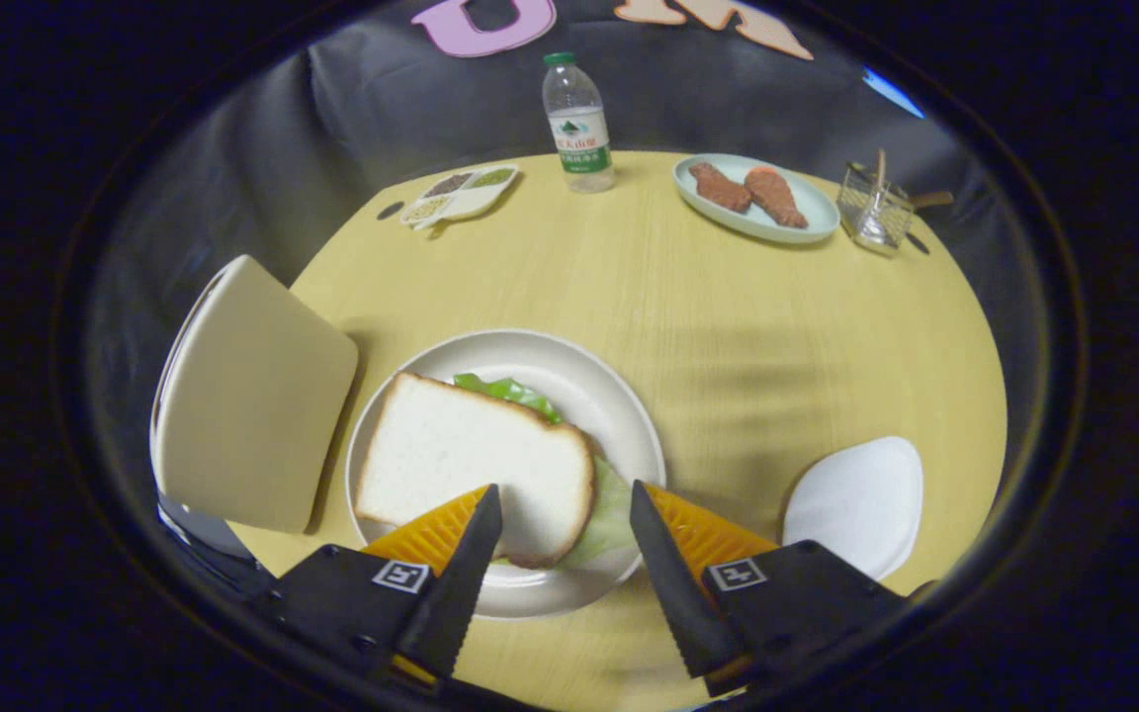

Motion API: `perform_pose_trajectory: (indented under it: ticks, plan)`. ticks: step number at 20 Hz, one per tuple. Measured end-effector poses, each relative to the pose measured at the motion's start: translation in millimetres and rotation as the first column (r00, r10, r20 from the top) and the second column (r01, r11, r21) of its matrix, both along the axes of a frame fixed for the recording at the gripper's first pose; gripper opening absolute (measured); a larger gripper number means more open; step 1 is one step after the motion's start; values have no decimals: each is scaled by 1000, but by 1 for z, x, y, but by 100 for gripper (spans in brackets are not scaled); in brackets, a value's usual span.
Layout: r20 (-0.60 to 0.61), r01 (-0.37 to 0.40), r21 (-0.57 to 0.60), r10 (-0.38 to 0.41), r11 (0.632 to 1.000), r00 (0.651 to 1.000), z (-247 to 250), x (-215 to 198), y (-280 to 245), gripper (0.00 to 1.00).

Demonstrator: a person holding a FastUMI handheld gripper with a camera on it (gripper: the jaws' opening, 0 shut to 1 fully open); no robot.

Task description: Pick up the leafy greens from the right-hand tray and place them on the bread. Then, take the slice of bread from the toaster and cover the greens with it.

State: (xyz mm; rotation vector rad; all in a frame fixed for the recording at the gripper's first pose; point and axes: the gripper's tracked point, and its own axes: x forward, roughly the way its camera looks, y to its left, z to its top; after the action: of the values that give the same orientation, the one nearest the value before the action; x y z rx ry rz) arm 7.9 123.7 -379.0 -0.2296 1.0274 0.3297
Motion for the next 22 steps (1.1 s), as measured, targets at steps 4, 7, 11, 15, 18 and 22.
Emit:
perform_pose_trajectory:
  ticks: [4,7,11,15,18,22]
  plan:
    - [217,9,45,-19,999,976,46,12,3,86]
    - [391,22,156,-82,987,917,108,29,8,99]
    - [608,-30,221,-114,975,786,210,38,2,98]
    - [753,-98,214,-100,972,651,298,25,3,98]
    - [792,-123,278,-155,953,591,332,10,7,98]
    - [826,-74,300,-220,951,519,356,-8,-16,98]
